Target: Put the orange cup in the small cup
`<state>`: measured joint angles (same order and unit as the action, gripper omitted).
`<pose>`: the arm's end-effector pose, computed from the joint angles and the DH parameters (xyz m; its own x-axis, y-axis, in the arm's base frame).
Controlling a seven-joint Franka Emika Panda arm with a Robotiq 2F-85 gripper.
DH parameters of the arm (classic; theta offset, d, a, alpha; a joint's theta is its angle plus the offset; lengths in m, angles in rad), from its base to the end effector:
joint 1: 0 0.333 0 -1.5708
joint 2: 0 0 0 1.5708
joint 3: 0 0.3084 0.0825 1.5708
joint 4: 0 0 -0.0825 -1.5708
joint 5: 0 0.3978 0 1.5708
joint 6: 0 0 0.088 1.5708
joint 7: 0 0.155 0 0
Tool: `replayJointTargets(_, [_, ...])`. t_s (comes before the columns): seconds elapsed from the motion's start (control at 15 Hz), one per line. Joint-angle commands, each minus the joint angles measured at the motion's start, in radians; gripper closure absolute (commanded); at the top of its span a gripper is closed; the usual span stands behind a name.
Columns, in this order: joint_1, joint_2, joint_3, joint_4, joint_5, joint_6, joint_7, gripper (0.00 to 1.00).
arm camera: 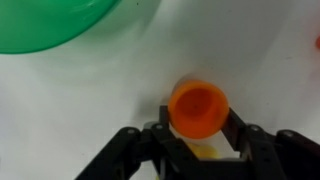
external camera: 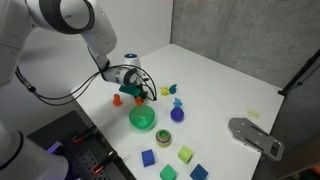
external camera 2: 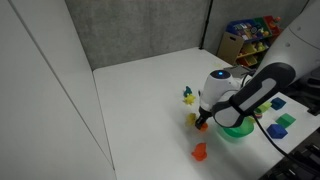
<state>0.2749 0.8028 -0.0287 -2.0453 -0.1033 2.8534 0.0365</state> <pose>0.5445 0.1386 -0.0235 0.9500 0.3123 0.0038 0.3117 -0.9489 0.0503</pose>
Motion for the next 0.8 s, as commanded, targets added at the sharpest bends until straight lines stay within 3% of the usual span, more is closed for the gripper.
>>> replayJointTargets(0.0, [-0.015, -0.037, 0.013, 0.009, 0.007, -0.039, 0.021, 0.70])
replayJointTargets(0.4, [-0.058, -0.115, 0.007, 0.014, 0.016, -0.084, 0.025, 0.70])
replayJointTargets(0.73, [-0.139, -0.190, -0.002, 0.008, 0.024, -0.153, 0.013, 0.70])
